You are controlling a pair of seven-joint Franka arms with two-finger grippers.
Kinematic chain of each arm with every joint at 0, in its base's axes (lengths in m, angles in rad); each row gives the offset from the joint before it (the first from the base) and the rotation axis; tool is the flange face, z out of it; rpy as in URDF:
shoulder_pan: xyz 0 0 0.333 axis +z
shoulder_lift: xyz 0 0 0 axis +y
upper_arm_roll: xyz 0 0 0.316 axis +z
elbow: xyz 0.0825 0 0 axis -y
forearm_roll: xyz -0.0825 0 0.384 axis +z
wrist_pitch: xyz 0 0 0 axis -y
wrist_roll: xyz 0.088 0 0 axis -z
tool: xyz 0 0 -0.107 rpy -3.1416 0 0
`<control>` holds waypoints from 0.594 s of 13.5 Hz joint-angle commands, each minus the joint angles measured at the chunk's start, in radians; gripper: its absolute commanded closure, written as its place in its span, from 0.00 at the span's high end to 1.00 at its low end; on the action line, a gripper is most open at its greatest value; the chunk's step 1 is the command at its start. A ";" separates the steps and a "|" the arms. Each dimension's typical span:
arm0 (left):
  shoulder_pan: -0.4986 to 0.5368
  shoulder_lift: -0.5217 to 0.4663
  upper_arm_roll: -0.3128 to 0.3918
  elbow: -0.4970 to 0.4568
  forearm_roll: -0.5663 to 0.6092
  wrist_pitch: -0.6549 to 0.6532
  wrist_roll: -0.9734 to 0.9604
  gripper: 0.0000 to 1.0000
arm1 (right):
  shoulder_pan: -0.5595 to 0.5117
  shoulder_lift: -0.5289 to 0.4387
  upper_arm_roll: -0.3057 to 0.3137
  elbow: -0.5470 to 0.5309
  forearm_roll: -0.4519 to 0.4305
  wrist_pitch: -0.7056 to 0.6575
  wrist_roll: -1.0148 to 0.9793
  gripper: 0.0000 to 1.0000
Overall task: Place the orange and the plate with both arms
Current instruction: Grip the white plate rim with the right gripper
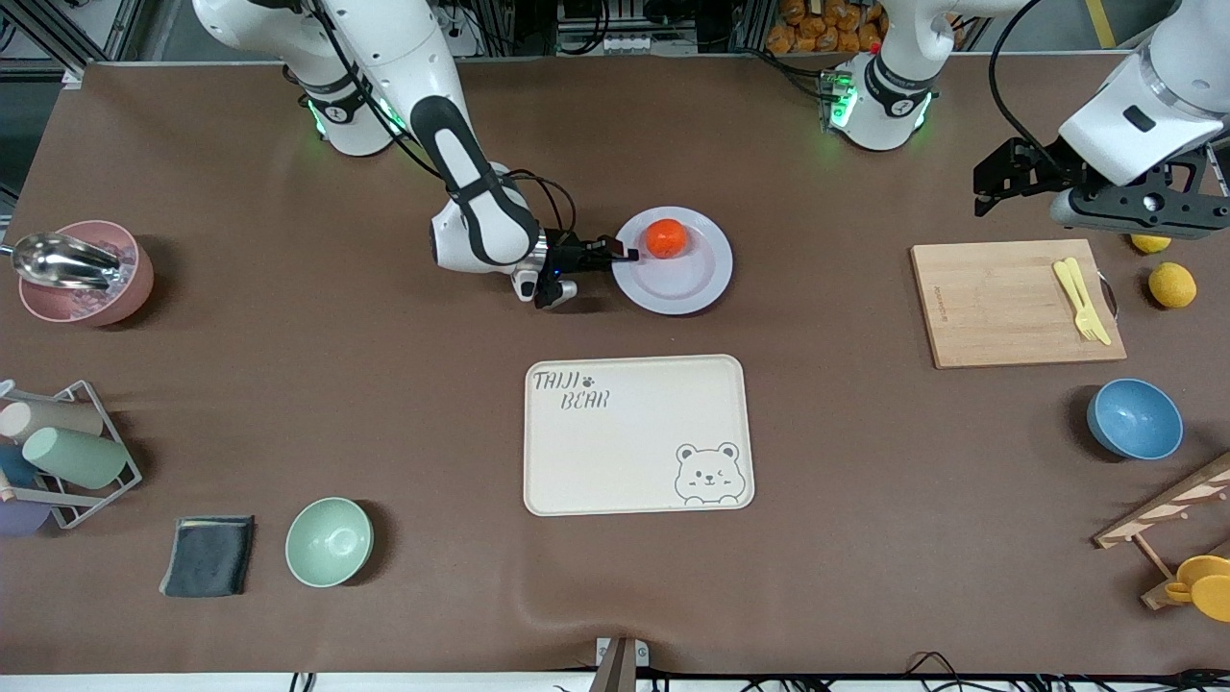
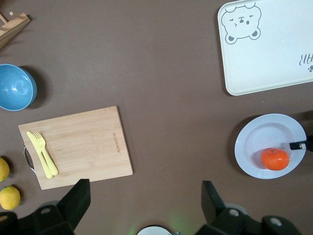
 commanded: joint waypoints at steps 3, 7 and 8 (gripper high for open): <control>0.002 -0.035 -0.002 0.000 -0.017 0.004 -0.010 1.00 | -0.038 -0.050 -0.005 -0.025 0.036 -0.013 -0.009 0.00; 0.007 -0.042 0.000 -0.001 -0.011 0.015 0.000 1.00 | -0.107 -0.104 -0.005 -0.032 0.036 -0.071 0.041 0.00; 0.008 -0.040 0.002 -0.001 -0.011 0.018 0.000 1.00 | -0.127 -0.107 -0.005 -0.023 0.036 -0.077 0.052 0.00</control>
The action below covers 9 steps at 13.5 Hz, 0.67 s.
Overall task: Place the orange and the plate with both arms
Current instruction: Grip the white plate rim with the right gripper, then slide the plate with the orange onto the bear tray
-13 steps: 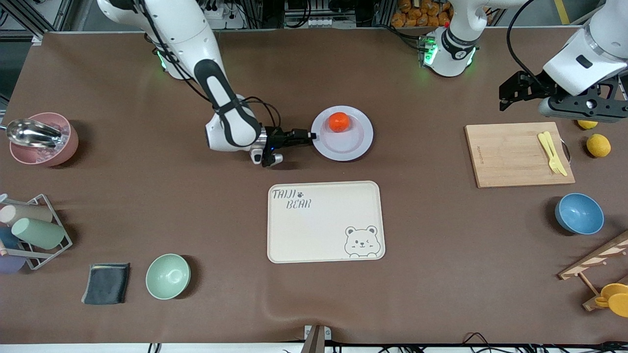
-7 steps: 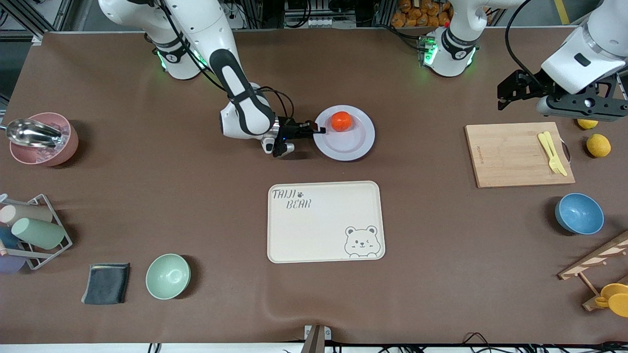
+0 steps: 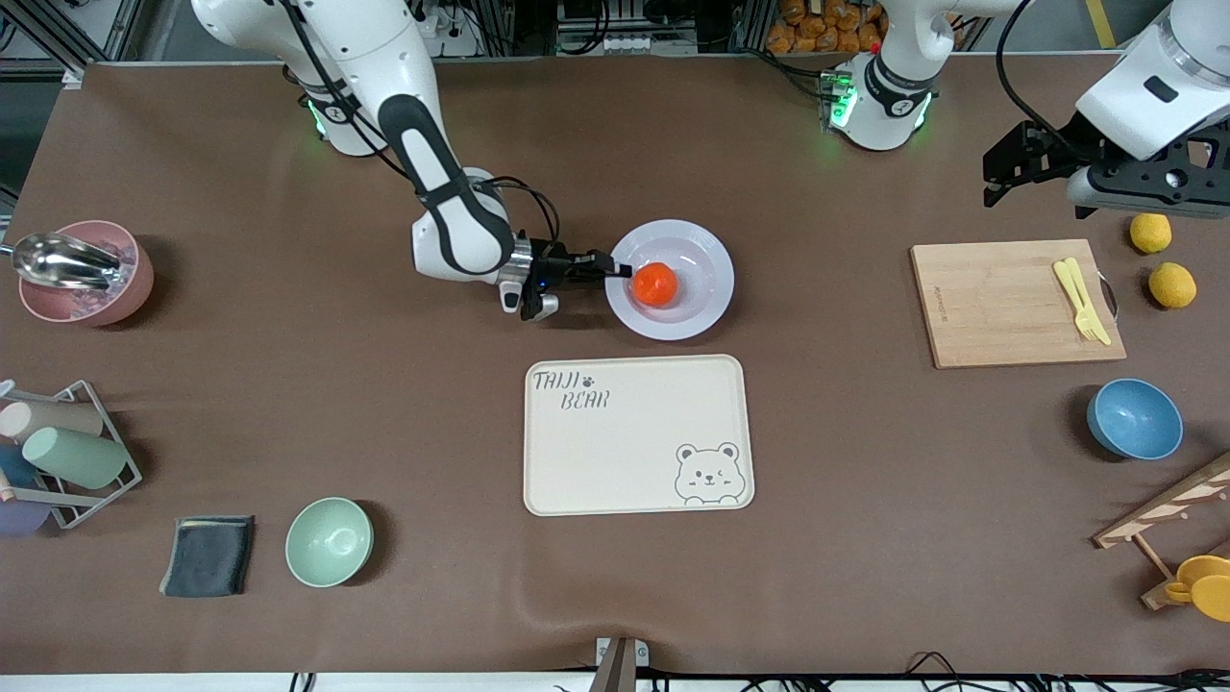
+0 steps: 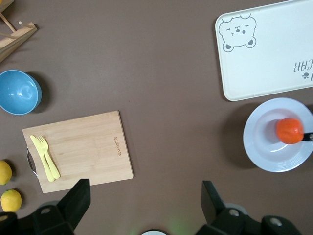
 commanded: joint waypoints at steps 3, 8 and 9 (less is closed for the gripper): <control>0.009 -0.016 0.004 -0.009 -0.011 0.023 0.004 1.00 | -0.095 -0.035 0.000 0.076 0.020 -0.012 0.143 0.00; 0.009 -0.017 0.004 -0.015 -0.011 0.023 0.004 1.00 | -0.145 0.087 -0.003 0.272 0.000 0.114 0.160 0.00; 0.009 -0.017 0.004 -0.015 -0.011 0.024 0.004 1.00 | -0.159 0.123 -0.003 0.305 -0.009 0.119 0.160 0.00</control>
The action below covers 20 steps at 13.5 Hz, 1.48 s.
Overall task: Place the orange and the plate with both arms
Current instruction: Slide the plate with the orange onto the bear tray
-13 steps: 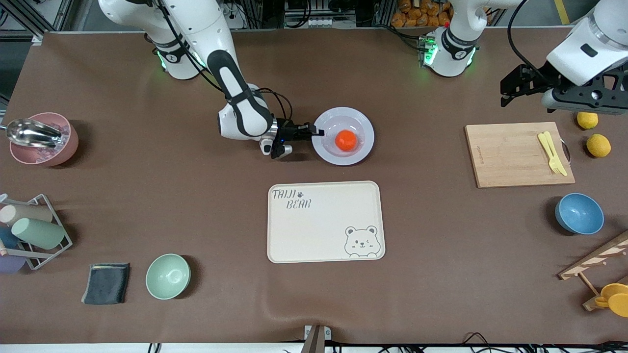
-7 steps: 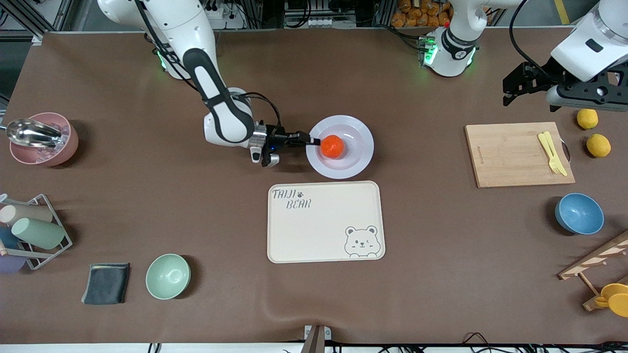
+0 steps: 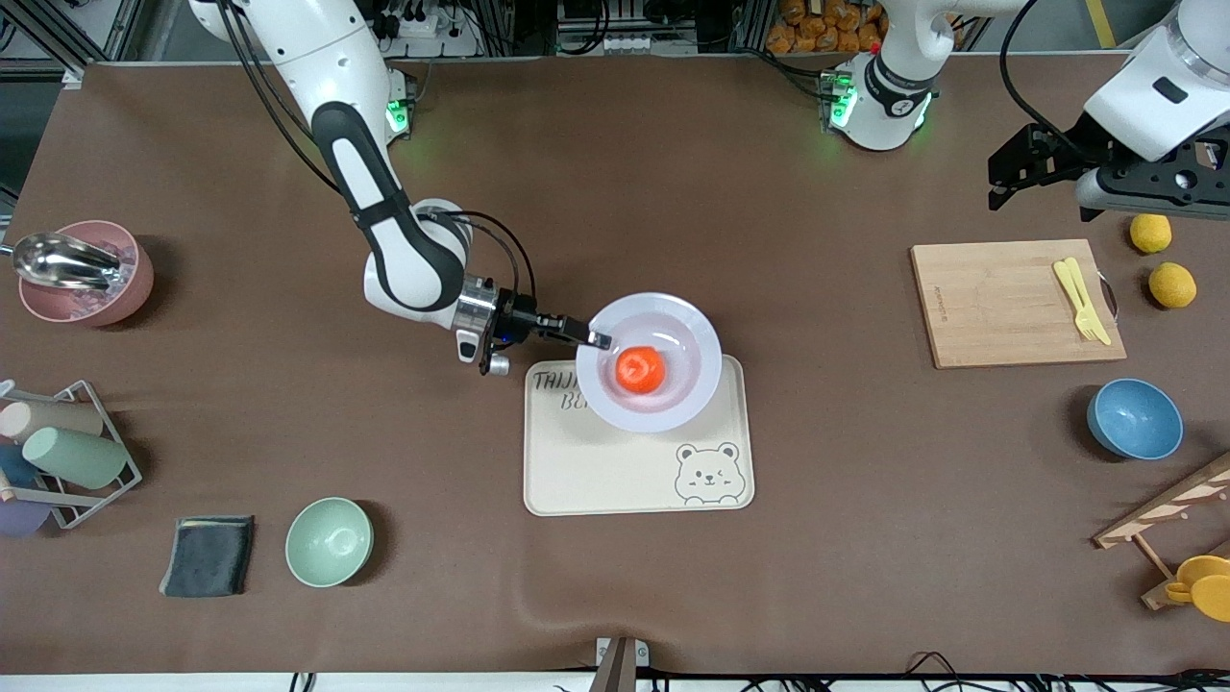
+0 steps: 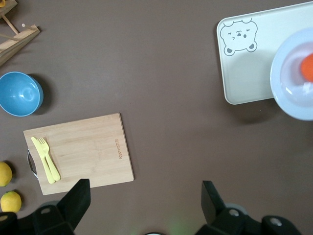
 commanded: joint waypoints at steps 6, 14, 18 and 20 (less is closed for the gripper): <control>0.005 -0.016 -0.005 -0.015 -0.011 0.013 0.004 1.00 | -0.045 0.207 0.010 0.233 -0.208 0.124 0.135 0.00; 0.005 -0.016 -0.005 -0.021 -0.011 0.016 0.004 1.00 | -0.091 0.206 0.010 0.244 -0.401 0.121 0.253 1.00; 0.005 -0.016 -0.007 -0.023 -0.011 0.018 0.004 1.00 | -0.085 0.194 0.009 0.274 -0.510 0.121 0.454 1.00; 0.005 -0.016 -0.007 -0.024 -0.011 0.018 0.004 1.00 | -0.094 0.186 0.004 0.294 -0.585 0.111 0.509 1.00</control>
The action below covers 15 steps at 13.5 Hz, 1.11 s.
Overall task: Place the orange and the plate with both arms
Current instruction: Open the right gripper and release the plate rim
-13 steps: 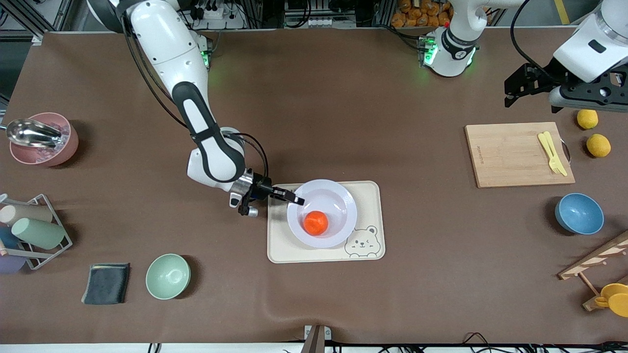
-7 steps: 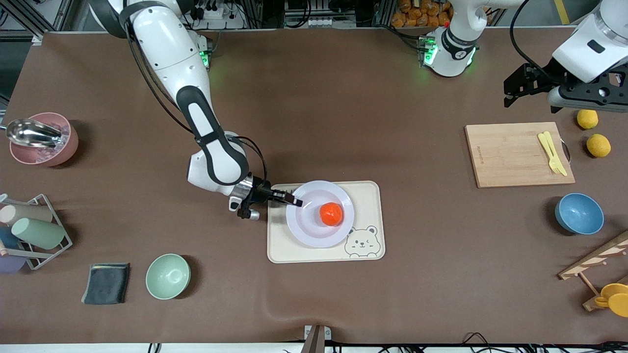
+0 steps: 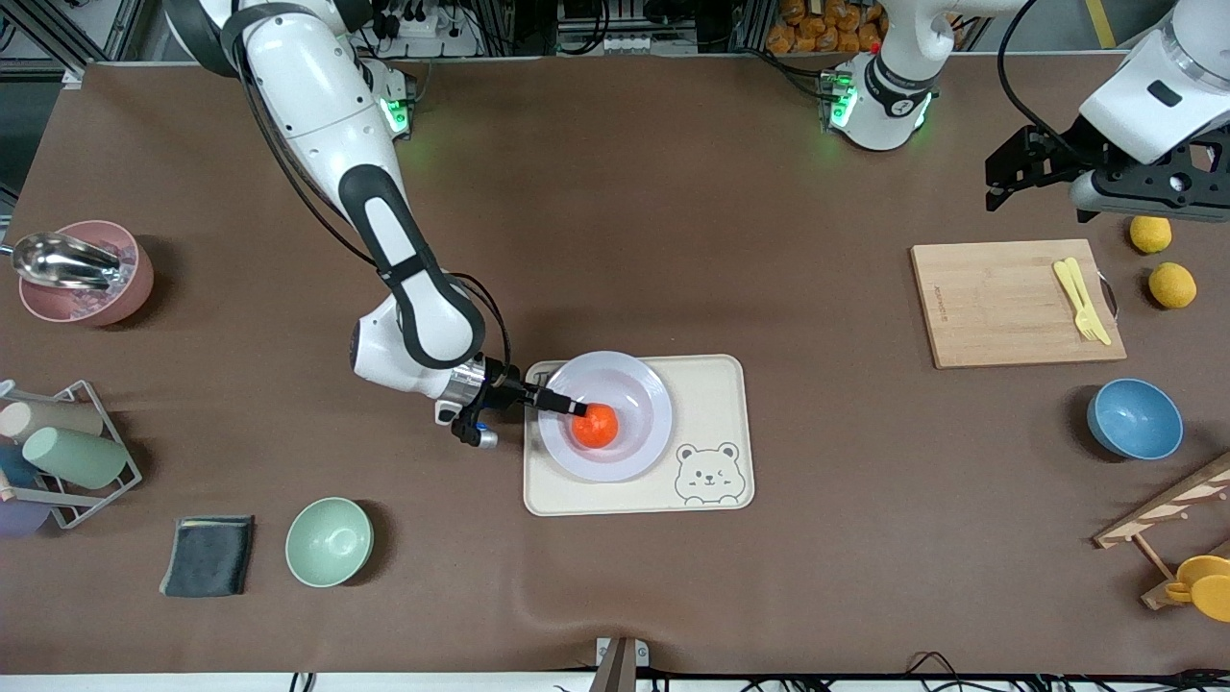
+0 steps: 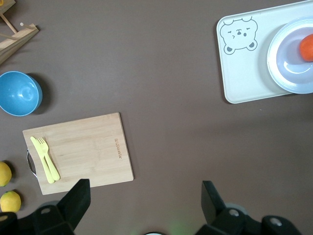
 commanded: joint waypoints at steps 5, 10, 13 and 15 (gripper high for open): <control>0.002 -0.017 -0.007 -0.019 -0.011 0.016 0.004 1.00 | -0.009 -0.022 -0.016 0.034 -0.297 -0.014 0.167 1.00; 0.005 -0.017 -0.018 -0.018 -0.011 0.016 -0.006 1.00 | -0.044 -0.078 -0.071 0.032 -0.419 -0.126 0.201 1.00; 0.023 -0.017 -0.014 -0.015 -0.011 0.007 -0.004 1.00 | -0.032 -0.119 -0.159 0.043 -0.573 -0.246 0.218 1.00; 0.030 -0.007 -0.014 -0.009 -0.011 0.003 0.001 1.00 | -0.049 -0.150 -0.196 0.058 -0.679 -0.331 0.218 1.00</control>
